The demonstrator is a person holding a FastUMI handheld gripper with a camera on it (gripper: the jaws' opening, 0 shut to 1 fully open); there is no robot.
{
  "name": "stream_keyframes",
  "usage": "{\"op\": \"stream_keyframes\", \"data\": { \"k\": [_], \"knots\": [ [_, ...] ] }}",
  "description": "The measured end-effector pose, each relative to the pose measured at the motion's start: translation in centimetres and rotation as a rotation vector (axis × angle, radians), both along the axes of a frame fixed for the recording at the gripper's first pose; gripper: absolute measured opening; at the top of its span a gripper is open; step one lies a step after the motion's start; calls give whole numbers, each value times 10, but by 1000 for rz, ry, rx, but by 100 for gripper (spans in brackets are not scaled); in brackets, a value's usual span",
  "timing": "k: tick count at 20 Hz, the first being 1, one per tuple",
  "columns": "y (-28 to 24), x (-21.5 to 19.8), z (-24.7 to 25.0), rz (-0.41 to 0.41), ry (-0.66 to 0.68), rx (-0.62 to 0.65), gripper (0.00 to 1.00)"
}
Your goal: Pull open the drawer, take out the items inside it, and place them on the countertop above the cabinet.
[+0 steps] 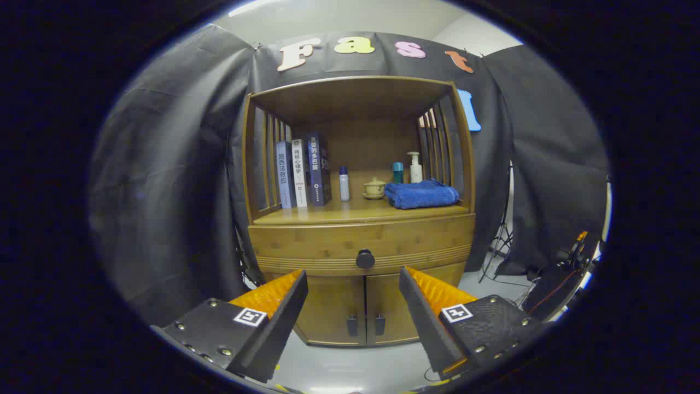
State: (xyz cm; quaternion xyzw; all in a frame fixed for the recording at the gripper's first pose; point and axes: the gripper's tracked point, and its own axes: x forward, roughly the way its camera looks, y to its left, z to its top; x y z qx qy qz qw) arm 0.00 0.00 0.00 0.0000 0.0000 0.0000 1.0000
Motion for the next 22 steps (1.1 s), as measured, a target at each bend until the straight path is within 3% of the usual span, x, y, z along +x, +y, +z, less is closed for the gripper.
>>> {"op": "stream_keyframes", "data": {
  "k": [16, 20, 22],
  "knots": [
    [4, 15, -19, 14, 14, -12, 100],
    [2, 36, -10, 11, -29, -25, 100],
    [12, 57, -7, 51, -39, -1, 100]
  ]
}}
